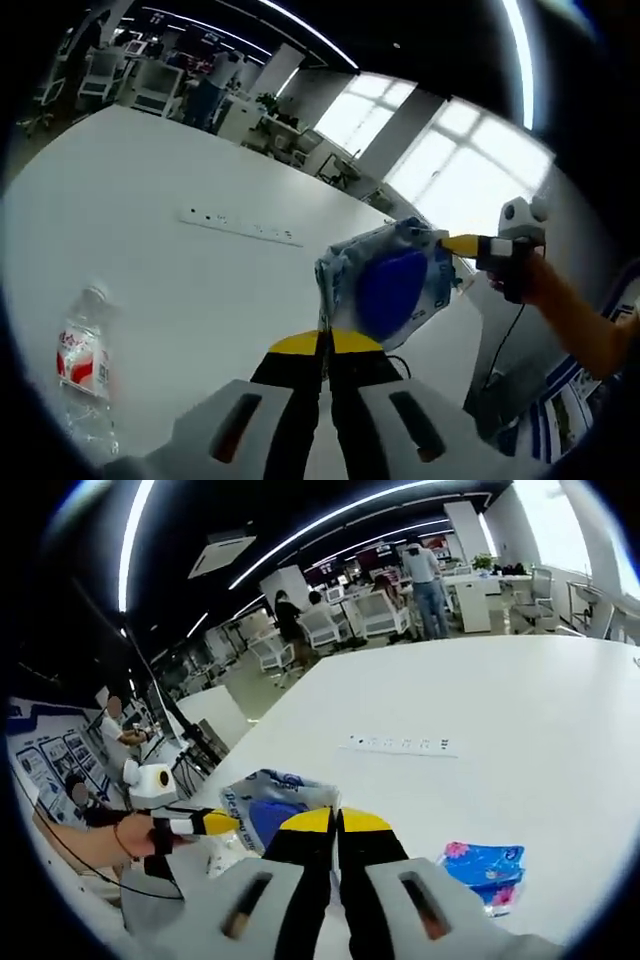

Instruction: Arrange the tabletop items into an orderly group along one side of the table until the central work area is clear of visible clutter.

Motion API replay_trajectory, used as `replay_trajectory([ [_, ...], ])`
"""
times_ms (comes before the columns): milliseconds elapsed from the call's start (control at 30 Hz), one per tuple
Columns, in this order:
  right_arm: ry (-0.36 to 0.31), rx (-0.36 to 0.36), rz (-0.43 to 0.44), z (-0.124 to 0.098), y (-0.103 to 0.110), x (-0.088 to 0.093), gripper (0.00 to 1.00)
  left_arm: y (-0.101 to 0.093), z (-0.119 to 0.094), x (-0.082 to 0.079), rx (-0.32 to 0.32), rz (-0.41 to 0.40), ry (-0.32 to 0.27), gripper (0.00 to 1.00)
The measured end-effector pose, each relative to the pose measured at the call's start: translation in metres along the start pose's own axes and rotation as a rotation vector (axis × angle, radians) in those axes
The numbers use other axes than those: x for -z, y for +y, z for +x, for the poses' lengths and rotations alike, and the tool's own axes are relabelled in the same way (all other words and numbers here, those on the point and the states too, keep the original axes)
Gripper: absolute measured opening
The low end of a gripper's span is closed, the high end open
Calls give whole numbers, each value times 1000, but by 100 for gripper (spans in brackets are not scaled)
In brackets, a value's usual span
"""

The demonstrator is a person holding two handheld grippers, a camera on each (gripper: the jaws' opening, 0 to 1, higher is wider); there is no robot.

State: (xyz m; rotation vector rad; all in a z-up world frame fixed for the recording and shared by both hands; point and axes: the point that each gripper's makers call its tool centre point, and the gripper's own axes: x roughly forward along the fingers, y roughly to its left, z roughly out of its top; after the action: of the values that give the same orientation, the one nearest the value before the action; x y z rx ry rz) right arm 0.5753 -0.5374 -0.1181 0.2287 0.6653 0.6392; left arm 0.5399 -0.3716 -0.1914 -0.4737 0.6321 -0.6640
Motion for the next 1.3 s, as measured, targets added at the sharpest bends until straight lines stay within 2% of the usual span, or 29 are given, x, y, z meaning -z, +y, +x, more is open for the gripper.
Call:
replay_trajectory([
  [367, 65, 25, 28, 13, -14, 22, 0, 9, 4, 2, -28, -10, 48, 0],
  [767, 146, 68, 46, 31, -34, 41, 0, 20, 19, 10, -59, -23, 135, 0],
  [967, 181, 88, 49, 39, -45, 48, 0, 26, 26, 13, -74, -40, 157, 0],
  [1300, 262, 135, 1, 50, -63, 65, 0, 32, 39, 25, -84, -52, 209, 0],
])
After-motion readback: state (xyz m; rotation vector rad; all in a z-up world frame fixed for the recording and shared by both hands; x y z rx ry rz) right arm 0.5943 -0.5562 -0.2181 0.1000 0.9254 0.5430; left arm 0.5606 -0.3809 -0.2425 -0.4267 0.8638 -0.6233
